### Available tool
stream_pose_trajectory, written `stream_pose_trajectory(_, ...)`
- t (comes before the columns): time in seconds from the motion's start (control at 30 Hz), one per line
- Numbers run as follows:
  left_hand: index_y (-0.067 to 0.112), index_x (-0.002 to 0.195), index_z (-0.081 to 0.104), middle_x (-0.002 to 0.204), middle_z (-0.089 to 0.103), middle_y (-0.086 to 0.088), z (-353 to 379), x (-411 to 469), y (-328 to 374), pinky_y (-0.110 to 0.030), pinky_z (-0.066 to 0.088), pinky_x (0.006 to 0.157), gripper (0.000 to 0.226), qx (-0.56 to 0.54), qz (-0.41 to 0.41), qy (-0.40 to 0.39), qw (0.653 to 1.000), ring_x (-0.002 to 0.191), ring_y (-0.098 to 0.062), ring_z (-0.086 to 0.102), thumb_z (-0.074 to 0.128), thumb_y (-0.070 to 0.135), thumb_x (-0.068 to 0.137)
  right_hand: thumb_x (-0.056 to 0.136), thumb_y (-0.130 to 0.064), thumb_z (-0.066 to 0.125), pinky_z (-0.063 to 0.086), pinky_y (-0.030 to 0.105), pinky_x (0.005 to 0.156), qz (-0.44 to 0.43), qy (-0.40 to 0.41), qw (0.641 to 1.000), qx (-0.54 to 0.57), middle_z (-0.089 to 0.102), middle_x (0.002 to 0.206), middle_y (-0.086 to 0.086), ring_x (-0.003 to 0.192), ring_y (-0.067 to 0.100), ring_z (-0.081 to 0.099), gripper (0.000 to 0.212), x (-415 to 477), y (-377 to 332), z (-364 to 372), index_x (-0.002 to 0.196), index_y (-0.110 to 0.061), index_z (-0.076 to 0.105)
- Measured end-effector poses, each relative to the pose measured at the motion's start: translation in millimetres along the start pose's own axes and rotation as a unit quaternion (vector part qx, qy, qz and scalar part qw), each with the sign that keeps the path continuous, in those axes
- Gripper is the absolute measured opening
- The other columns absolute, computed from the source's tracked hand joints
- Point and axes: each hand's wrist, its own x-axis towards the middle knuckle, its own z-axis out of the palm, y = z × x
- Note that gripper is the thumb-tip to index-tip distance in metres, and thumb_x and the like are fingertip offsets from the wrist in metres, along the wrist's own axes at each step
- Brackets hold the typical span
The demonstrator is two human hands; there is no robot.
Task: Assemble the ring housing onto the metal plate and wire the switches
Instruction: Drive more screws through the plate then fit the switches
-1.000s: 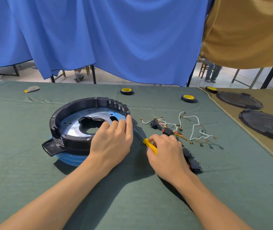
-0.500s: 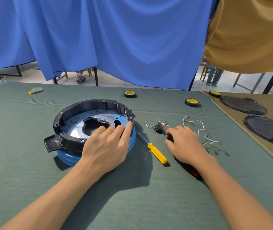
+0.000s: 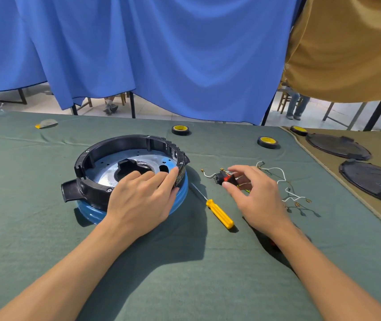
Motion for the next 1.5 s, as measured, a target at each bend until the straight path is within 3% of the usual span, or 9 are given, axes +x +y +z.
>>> stream_pose_trajectory(0.07, 0.009, 0.110, 0.072, 0.067, 0.065, 0.004, -1, 0, 0, -0.033, 0.043, 0.047, 0.028, -0.022, -0.010, -0.012, 1.000, 0.053, -0.022, 0.059, 0.064, 0.027, 0.090, 0.093, -0.016, 0.063, 0.054, 0.027, 0.084, 0.105, -0.022, 0.979, 0.173, 0.068, 0.106, 0.001, 0.092, 0.014, 0.067, 0.021, -1, -8, -1, 0.113, -0.020, 0.066)
stream_pose_trajectory(0.23, 0.012, 0.102, 0.072, 0.063, 0.064, 0.005, -6, 0, -1, -0.033, 0.045, 0.048, 0.024, -0.051, -0.030, -0.029, 0.998, 0.056, -0.022, 0.059, 0.059, 0.029, 0.091, 0.097, -0.003, 0.047, 0.059, 0.036, 0.077, 0.286, -0.061, 0.714, 0.636, 0.068, 0.101, 0.025, 0.092, 0.034, 0.069, 0.025, -1, -26, -9, 0.109, 0.002, 0.068)
stream_pose_trajectory(0.5, 0.022, 0.083, 0.076, 0.055, 0.063, 0.008, -10, 0, -18, -0.026, 0.043, 0.045, 0.033, -0.133, -0.051, -0.018, 0.990, 0.056, -0.017, 0.063, 0.054, 0.044, 0.092, 0.085, -0.005, 0.058, 0.058, 0.043, 0.084, 0.315, -0.098, 0.645, 0.689, 0.064, 0.099, 0.027, 0.091, 0.039, 0.068, 0.027, -3, -30, -5, 0.107, 0.008, 0.066)
stream_pose_trajectory(0.63, 0.022, 0.072, 0.076, 0.055, 0.061, 0.008, -10, -5, -39, -0.024, 0.039, 0.043, 0.053, -0.155, -0.090, -0.030, 0.983, 0.056, -0.014, 0.063, 0.039, 0.051, 0.095, 0.076, -0.002, 0.067, 0.057, 0.044, 0.085, 0.281, -0.108, 0.701, 0.647, 0.064, 0.099, 0.026, 0.095, 0.039, 0.068, 0.025, -5, -28, -3, 0.100, 0.005, 0.066)
stream_pose_trajectory(0.77, 0.025, 0.095, 0.074, 0.088, 0.073, 0.009, -13, 5, -35, -0.033, 0.049, 0.073, 0.066, -0.147, -0.118, -0.110, 0.976, 0.096, -0.014, 0.066, 0.020, 0.063, 0.094, 0.078, -0.011, 0.079, 0.056, 0.031, 0.085, 0.148, -0.066, 0.935, 0.316, 0.070, 0.098, -0.002, 0.095, 0.013, 0.068, 0.027, -11, -25, 5, 0.101, -0.021, 0.069)
stream_pose_trajectory(0.83, 0.025, 0.105, 0.068, 0.096, 0.073, 0.008, -14, 15, -24, -0.034, 0.043, 0.076, 0.067, -0.135, -0.136, -0.123, 0.974, 0.101, -0.018, 0.064, 0.018, 0.067, 0.092, 0.078, -0.021, 0.078, 0.050, 0.018, 0.079, 0.058, -0.047, 0.985, 0.154, 0.065, 0.097, -0.019, 0.093, -0.002, 0.061, 0.033, -13, -24, 9, 0.104, -0.036, 0.063)
stream_pose_trajectory(1.0, 0.017, 0.094, 0.048, 0.086, 0.067, 0.000, 1, 52, 9, -0.033, 0.028, 0.056, 0.048, -0.070, -0.192, -0.176, 0.963, 0.087, -0.026, 0.062, 0.036, 0.063, 0.095, 0.080, -0.028, 0.076, 0.047, 0.017, 0.076, -0.004, -0.037, 0.993, 0.111, 0.059, 0.100, -0.027, 0.094, 0.000, 0.056, 0.063, -16, -19, 15, 0.132, -0.043, 0.044)
stream_pose_trajectory(1.23, 0.017, 0.071, 0.041, 0.069, 0.047, 0.001, 22, 53, 16, -0.035, 0.029, 0.063, 0.040, -0.007, -0.196, -0.226, 0.954, 0.071, -0.024, 0.040, 0.039, 0.044, 0.102, 0.081, -0.024, 0.074, 0.045, 0.019, 0.083, -0.059, -0.064, 0.994, 0.070, 0.059, 0.104, -0.021, 0.096, -0.001, 0.053, 0.063, -19, -15, 14, 0.135, -0.037, 0.044)
stream_pose_trajectory(1.5, 0.030, 0.088, 0.062, 0.085, 0.058, 0.005, -5, 37, -45, -0.036, 0.040, 0.065, 0.029, -0.192, -0.157, -0.352, 0.903, 0.086, -0.025, 0.053, 0.048, 0.054, 0.096, 0.080, -0.011, 0.076, 0.049, 0.029, 0.091, -0.092, -0.075, 0.985, 0.126, 0.063, 0.112, -0.015, 0.103, 0.009, 0.057, 0.062, -20, -23, 13, 0.134, -0.027, 0.050)
